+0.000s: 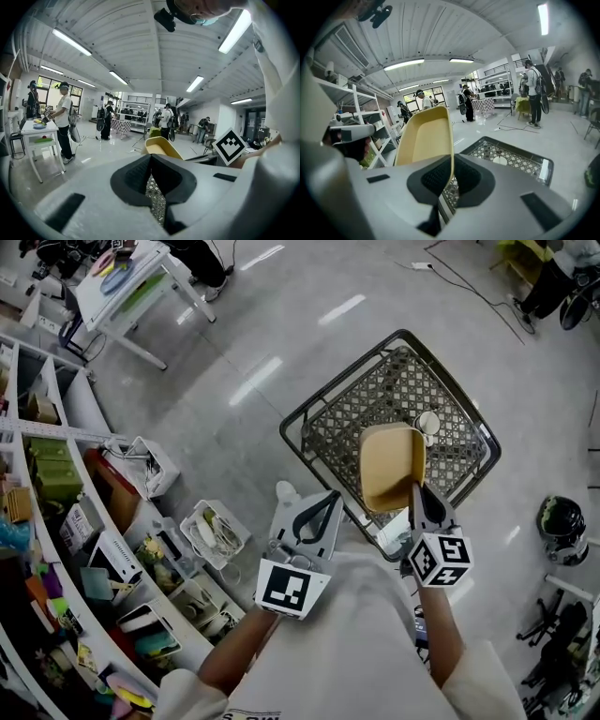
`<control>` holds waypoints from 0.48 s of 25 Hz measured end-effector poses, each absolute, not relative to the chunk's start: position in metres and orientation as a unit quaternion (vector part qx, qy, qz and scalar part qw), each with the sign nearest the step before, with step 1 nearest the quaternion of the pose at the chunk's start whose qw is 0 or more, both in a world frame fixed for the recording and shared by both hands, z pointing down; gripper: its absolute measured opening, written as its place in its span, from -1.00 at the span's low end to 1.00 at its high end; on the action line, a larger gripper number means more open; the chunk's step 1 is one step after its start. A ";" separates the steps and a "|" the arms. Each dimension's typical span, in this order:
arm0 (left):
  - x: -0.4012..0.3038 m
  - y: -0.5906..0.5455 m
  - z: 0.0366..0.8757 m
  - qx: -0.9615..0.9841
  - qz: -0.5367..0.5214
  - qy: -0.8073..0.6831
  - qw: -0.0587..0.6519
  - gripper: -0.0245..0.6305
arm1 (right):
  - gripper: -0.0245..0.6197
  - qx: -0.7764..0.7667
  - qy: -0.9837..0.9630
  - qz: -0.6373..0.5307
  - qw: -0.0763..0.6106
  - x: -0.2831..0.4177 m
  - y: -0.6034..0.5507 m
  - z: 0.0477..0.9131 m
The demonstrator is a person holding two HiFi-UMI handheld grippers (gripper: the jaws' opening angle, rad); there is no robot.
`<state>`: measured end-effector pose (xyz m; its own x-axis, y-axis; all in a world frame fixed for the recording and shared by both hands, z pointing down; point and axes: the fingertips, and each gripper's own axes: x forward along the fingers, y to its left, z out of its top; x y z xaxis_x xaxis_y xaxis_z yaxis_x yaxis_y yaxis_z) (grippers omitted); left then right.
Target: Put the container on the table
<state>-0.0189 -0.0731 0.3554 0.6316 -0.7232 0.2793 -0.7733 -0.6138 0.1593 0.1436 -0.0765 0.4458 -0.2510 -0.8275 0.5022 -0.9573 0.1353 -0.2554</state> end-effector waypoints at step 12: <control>-0.008 -0.102 0.367 0.901 0.109 -0.400 0.132 -0.85 | -0.84 0.614 -0.719 0.293 0.142 0.158 -0.109 0.488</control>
